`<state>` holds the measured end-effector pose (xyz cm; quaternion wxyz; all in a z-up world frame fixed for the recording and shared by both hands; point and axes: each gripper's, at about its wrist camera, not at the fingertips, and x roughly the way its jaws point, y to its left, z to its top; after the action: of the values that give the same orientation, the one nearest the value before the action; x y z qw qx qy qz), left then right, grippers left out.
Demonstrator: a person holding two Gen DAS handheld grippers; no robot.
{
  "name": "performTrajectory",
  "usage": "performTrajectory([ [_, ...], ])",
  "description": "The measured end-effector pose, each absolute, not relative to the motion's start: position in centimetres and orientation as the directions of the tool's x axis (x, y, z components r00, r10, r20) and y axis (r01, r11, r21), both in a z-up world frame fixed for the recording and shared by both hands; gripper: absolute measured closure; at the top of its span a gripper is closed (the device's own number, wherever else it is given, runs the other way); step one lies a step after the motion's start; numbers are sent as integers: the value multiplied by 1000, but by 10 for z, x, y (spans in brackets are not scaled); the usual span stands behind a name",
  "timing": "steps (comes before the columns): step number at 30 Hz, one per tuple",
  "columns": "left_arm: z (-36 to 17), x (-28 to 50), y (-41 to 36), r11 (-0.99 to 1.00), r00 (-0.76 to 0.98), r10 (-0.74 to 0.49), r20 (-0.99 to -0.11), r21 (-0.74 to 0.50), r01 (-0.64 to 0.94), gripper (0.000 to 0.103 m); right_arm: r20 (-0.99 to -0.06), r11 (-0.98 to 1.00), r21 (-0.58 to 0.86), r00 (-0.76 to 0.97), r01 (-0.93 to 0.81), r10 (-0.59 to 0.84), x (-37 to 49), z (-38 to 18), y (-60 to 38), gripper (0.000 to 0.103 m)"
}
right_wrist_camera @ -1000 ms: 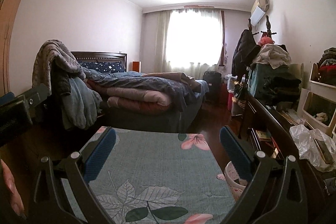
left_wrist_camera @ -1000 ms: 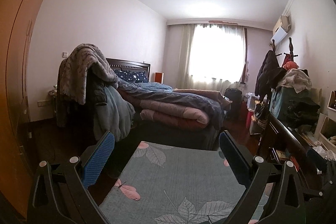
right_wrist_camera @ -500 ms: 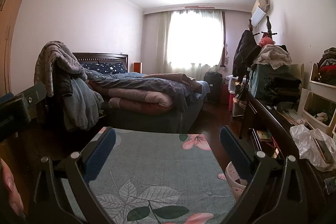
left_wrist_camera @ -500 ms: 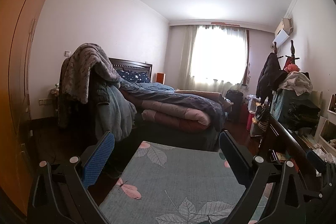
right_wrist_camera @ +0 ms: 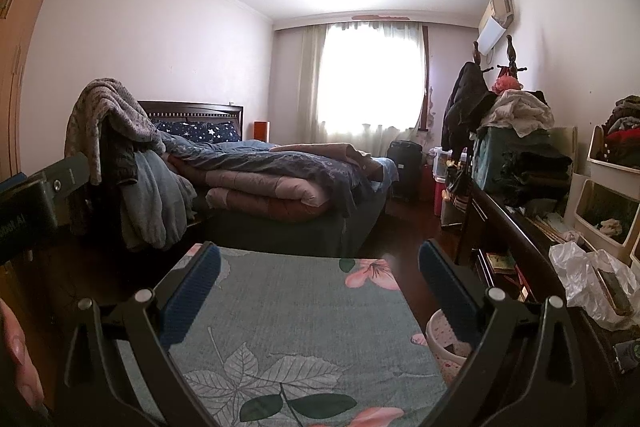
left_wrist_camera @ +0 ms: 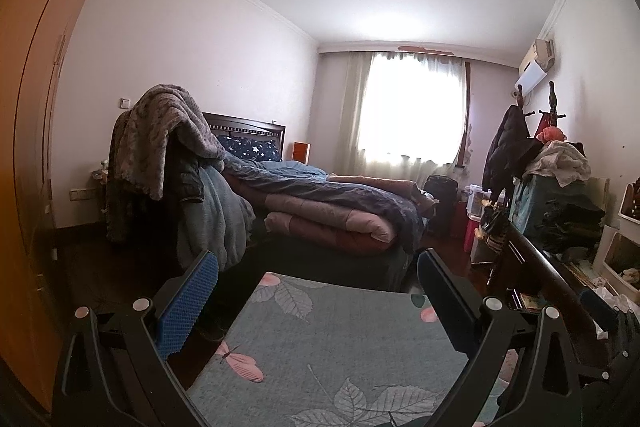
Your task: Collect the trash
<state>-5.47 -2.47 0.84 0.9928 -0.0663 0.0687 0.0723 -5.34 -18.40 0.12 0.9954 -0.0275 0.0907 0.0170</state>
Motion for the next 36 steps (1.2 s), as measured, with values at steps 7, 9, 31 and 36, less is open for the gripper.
performTrajectory([
  [7,7,-53,-24,979,980,133,-148,-136,-153,4,-181,997,-59,983,-40,28,-54,1,-185,3],
  [9,7,-53,-24,979,980,131,-150,-135,-152,4,-184,997,-62,983,-39,27,-53,1,-187,3],
  [31,-3,-37,-33,989,982,69,-178,-113,-90,4,-240,997,-63,971,-39,22,-33,-18,-199,3],
  [36,-7,-28,-29,986,976,46,-211,-148,-78,4,-260,997,-63,965,-36,18,-27,-24,-199,3],
])
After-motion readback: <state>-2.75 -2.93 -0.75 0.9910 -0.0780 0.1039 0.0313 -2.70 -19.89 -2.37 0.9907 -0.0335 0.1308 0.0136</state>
